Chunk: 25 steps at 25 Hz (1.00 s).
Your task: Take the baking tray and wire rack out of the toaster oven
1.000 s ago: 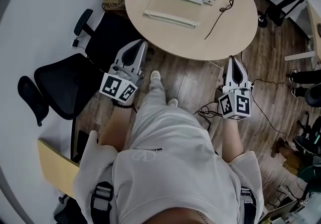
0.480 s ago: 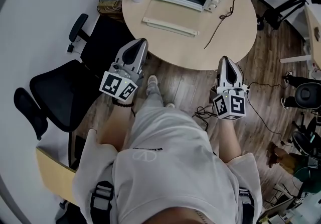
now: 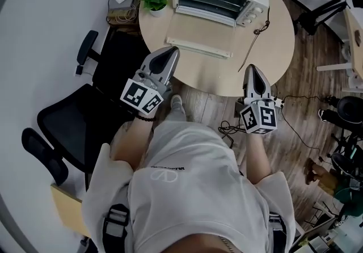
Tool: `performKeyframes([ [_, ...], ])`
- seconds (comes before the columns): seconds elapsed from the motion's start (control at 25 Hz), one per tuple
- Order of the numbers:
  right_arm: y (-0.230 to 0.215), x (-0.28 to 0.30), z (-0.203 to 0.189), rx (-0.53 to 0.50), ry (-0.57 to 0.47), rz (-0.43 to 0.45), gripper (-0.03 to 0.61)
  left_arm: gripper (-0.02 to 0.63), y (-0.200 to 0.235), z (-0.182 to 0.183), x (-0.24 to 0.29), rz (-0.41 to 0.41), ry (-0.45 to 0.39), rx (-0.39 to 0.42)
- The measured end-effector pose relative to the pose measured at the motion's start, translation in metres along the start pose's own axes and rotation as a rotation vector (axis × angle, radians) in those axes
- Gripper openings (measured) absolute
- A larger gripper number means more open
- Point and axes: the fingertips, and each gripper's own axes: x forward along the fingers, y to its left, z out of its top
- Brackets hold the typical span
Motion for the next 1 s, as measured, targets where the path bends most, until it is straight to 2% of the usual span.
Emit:
performKeyframes([
  [0.36,0.022,0.062,-0.006,0.034,0.018,-0.017,-0.005,0.002,0.046,-0.010,0.023,-0.077,0.027,-0.047],
  [0.72,0.013,0.092,-0.014,0.043,0.041,-0.013,-0.005,0.002,0.059,-0.034,0.050,-0.084,0.058,-0.098],
  [1.0,-0.009,0.127,-0.022,0.103,0.077,0.046,-0.005,0.002,0.065,-0.046,0.092,-0.060,0.067,-0.126],
])
